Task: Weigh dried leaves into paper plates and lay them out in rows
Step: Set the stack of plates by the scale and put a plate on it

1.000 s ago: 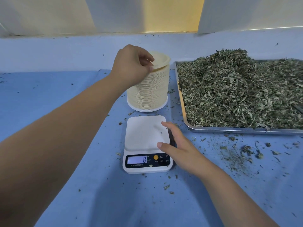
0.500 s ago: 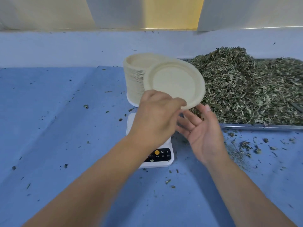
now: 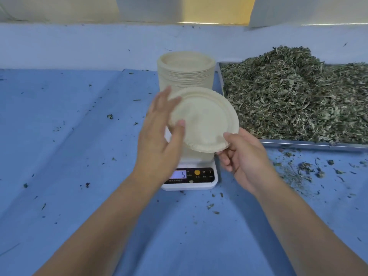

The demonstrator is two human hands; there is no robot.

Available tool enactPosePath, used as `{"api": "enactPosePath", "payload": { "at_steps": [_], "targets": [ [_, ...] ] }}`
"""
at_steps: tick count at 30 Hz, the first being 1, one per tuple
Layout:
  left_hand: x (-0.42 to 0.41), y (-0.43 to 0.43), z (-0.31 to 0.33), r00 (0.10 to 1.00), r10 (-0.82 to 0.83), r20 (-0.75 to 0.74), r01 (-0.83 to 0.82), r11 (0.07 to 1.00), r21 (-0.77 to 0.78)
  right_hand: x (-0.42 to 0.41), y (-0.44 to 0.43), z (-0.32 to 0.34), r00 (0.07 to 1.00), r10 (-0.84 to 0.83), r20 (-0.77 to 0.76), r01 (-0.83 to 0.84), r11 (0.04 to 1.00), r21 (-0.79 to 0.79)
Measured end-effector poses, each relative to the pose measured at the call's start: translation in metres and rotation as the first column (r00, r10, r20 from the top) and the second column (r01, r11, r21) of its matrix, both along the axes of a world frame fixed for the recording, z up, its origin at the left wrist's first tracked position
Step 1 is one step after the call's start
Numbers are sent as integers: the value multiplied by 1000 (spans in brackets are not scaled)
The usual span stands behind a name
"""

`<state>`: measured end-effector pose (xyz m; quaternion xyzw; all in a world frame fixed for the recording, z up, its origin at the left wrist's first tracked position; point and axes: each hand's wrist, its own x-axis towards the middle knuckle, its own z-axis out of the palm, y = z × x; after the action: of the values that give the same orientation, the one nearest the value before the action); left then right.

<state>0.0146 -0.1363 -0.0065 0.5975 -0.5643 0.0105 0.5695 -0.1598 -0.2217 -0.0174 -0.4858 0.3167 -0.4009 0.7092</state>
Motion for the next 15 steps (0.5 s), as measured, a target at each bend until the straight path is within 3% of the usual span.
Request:
{"api": "enactPosePath", "payload": {
  "at_steps": [1, 3, 5, 8, 15],
  "targets": [
    [6, 2, -2, 978, 7, -207, 11, 996, 86, 1, 1, 0, 1000, 20, -22, -20, 1000, 4],
    [18, 3, -11, 841, 33, -540, 92, 975, 202, 2, 2, -2, 996, 75, -58, -76, 997, -6],
    [28, 0, -22, 705, 37, -708, 176, 958, 225, 4, 4, -4, 987, 132, -89, -134, 991, -22],
    [36, -7, -31, 591, 24, -806, 230, 953, 196, 6, 2, -10, 977, 151, -153, -160, 986, -47],
    [45, -15, -36, 574, 73, -816, 218, 946, 238, 11, -6, -14, 927, 66, -370, -142, 973, -183]
  ]
}}
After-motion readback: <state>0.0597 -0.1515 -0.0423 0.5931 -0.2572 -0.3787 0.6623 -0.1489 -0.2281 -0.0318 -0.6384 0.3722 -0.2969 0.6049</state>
